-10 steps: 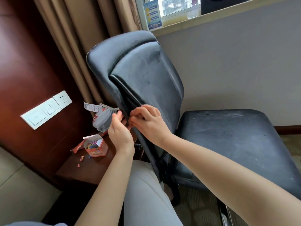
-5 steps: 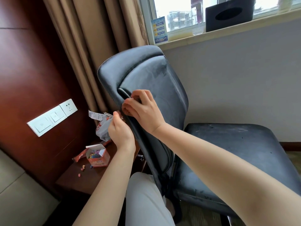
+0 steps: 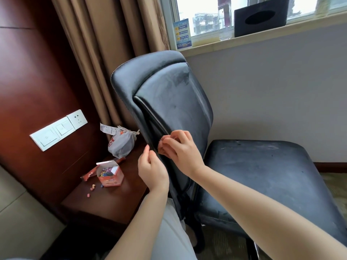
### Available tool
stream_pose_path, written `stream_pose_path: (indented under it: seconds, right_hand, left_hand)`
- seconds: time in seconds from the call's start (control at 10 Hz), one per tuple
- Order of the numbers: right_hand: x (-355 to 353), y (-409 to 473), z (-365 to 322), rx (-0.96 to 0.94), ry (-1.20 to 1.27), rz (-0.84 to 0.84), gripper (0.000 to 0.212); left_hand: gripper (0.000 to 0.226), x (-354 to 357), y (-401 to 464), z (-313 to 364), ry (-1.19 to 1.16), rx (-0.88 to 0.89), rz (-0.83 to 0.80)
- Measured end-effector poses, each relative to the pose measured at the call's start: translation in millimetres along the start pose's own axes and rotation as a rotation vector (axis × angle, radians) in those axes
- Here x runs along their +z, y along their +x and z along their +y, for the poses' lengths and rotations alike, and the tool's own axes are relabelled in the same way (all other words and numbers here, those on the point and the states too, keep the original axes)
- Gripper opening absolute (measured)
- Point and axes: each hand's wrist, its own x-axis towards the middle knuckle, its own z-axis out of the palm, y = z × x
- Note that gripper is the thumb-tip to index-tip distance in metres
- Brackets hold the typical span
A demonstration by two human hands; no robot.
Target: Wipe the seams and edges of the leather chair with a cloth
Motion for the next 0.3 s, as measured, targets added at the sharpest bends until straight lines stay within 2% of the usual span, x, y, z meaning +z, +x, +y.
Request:
stream_pose_path:
  seconds: [0.1,0.2,0.3]
  right_hand:
    - [-18.0,-10.4,-5.2,0.319,0.205,-0.076,0.02]
    - [-33.3,-11.6,-6.4,0.644,0.291,-0.124,0.014]
    - [-44.8,-14.4,2.3,0.862,0.34,-0.12,0.011]
  left_hand:
    - [0.031,2.2,-21.7,-2.0,0.089,0.053,-0.019]
    - [0.033,9.7,-32.2,-3.8,0.127,0.086,-0.09]
    - [0.038,16.0,-32.7,-9.7,0.154,0.035,-0.154]
